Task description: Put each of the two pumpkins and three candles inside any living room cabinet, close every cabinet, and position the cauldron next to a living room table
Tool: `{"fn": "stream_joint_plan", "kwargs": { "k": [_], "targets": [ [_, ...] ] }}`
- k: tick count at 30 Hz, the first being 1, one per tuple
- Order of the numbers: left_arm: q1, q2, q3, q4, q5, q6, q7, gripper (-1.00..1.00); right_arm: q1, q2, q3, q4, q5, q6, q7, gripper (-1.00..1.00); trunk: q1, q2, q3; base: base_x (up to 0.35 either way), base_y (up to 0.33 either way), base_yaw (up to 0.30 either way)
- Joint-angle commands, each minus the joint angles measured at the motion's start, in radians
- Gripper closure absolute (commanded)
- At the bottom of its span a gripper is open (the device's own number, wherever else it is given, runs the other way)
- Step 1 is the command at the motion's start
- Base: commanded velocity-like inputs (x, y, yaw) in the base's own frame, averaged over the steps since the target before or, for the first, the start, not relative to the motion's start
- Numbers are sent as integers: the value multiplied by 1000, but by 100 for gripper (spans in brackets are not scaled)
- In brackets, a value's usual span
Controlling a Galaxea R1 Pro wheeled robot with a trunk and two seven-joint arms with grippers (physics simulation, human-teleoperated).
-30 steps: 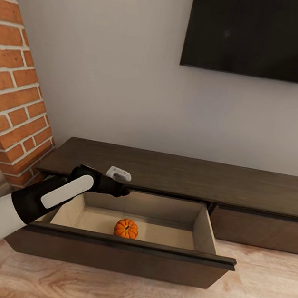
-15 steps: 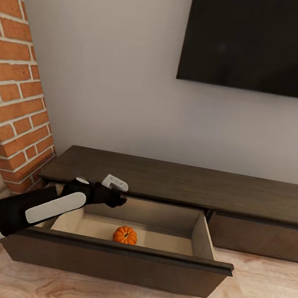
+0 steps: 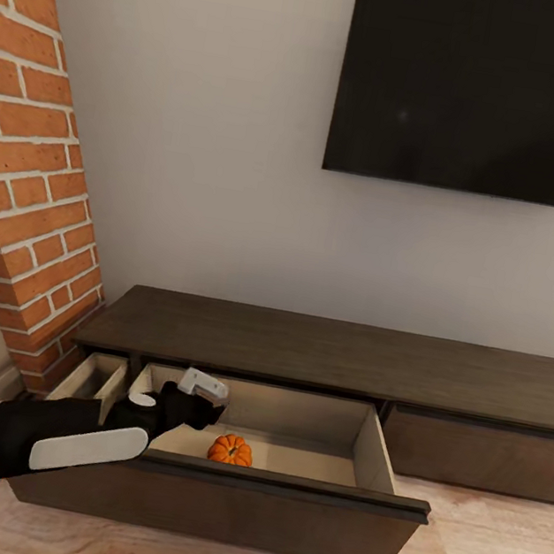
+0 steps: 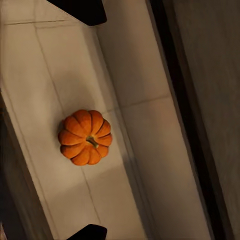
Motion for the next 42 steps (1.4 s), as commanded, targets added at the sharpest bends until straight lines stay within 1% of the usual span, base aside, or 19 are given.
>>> {"fn": "stream_joint_plan", "kwargs": {
  "k": [1, 3, 5, 6, 7, 8, 9, 10, 11, 12, 13, 15, 16, 19, 20, 24, 27, 32, 42],
  "targets": [
    [-2, -1, -39, -5, 4, -49, 35, -100, -1, 1, -8, 1, 14, 2, 6, -100, -1, 0, 3, 0, 0, 0],
    [-2, -3, -80, -8, 4, -105, 74, -100, -1, 2, -8, 3, 16, -1, 5, -100, -2, 0, 11, 0, 0, 0],
    [-2, -10, -185, -11, 4, -243, 164, -100, -1, 3, -7, 5, 19, -3, 4, -100, -2, 1, 18, 0, 0, 0],
    [-2, -12, -211, -11, 4, -277, 185, -100, -1, 4, -7, 5, 19, -4, 4, -100, -3, 1, 22, 0, 0, 0],
    [-2, -18, -258, -12, 2, -343, 226, -100, -1, 4, -7, 6, 20, -4, 4, -100, -7, 8, 25, 0, 0, 0],
    [-2, -31, -319, -13, -3, -432, 297, -100, -1, 4, -6, 6, 20, -5, 3, -100, -10, 15, 29, 0, 0, 0],
    [-2, -43, -353, -14, -6, -485, 351, -100, -1, 4, -6, 6, 20, -5, 3, -100, -14, 22, 32, 0, 0, 0],
    [-2, -79, -420, -15, -21, -582, 472, -100, -1, 4, -6, 6, 20, -5, 3, -100, -18, 29, 35, 0, 0, 0],
    [-2, -103, -455, -15, -40, -627, 536, -100, -1, 4, -6, 6, 21, -6, 3, -100, -22, 36, 38, 0, 0, 0],
    [-2, -115, -472, -16, -53, -647, 567, -100, -1, 4, -6, 6, 21, -6, 2, -100, -26, 43, 41, 0, 0, 0],
    [-2, -189, -560, -16, -155, -746, 712, -100, -1, 4, -6, 7, 21, -6, 2, -100, -30, 50, 44, 0, 0, 0],
    [-2, -216, -602, -16, -197, -801, 740, -100, -1, 4, -6, 8, 21, -6, 1, -100, -37, 64, 51, 0, 0, 0],
    [-1, -259, -686, -13, -227, -853, 754, -100, -1, 4, -6, 8, 21, -11, 1, -100, -41, 71, 54, 0, 0, 0],
    [-1, -292, -746, -11, -230, -895, 757, -100, -1, 4, -6, 8, 21, -14, 0, -100, -53, 92, 63, 0, 0, 0],
    [-1, -325, -791, -8, -218, -946, 758, -100, -1, 4, -6, 8, 21, -16, 0, -100, -56, 99, 66, 0, 0, 0],
    [1, -347, -819, -5, -161, -1022, 753, -100, -1, 15, -6, 39, 22, -26, -1, -100, -72, 127, 79, 0, 0, 0],
    [4, -353, -827, -5, -116, -1057, 749, -100, -1, 39, -2, 117, 40, -107, -19, -100, -83, 148, 88, 0, 0, 0],
    [29, -356, -830, -6, -100, -1075, 750, -100, -1, 48, -1, 169, 57, -172, -57, -100, -102, 183, 104, 0, 0, 0],
    [98, -370, -830, -7, -103, -1076, 750, -100, -1, 50, -1, 180, 62, -191, -67, -100, -141, 253, 135, 0, 0, 0]
  ]
}}
